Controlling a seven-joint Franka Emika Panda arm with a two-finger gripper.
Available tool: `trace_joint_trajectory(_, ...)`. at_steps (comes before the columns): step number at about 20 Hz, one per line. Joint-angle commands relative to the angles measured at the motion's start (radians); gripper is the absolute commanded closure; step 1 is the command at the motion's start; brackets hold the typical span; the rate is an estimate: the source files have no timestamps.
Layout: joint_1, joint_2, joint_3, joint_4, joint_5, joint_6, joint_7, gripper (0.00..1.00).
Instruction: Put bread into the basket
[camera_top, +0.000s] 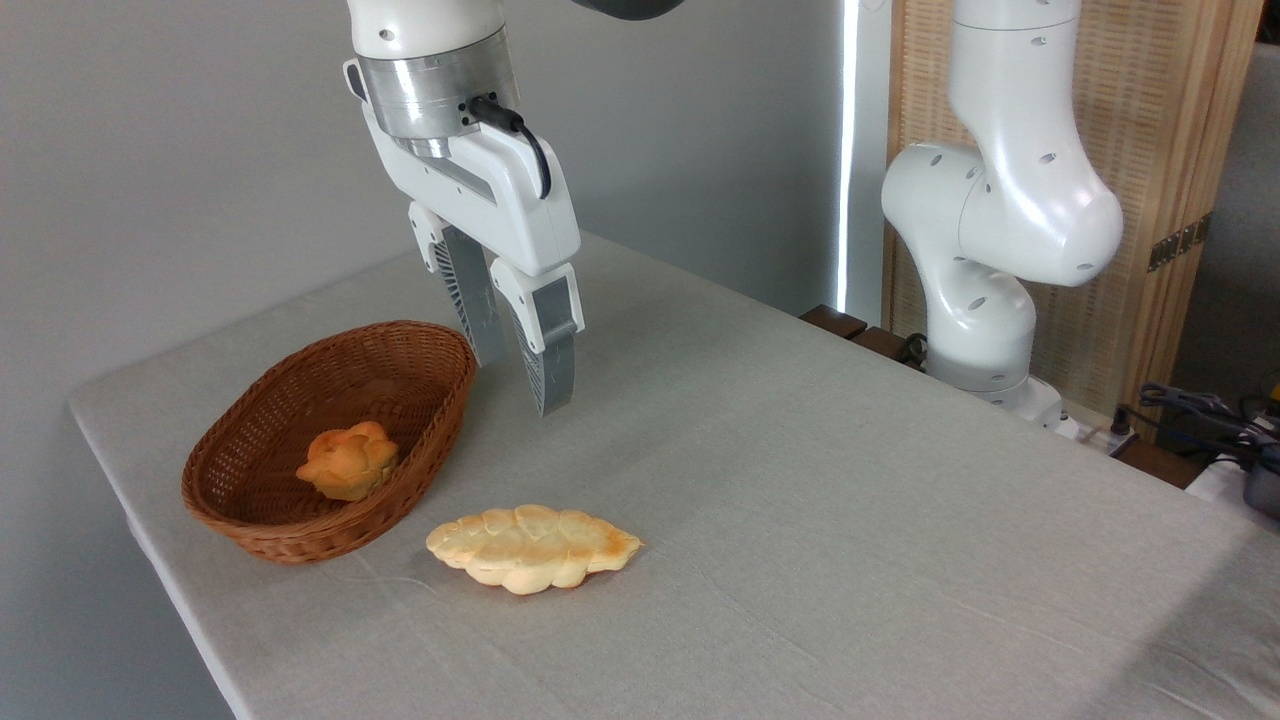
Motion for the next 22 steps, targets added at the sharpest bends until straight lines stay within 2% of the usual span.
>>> trace_joint_trajectory(1,-0.012,-0.002,-0.026,0.009,-0.012,-0.018,-0.045,0.00)
trace_joint_trajectory(9,-0.012,-0.017,-0.051,0.009,-0.015,-0.089,-0.040,0.00)
trace_joint_trajectory(22,-0.010,-0.011,-0.048,0.009,-0.004,-0.075,-0.034,0.00)
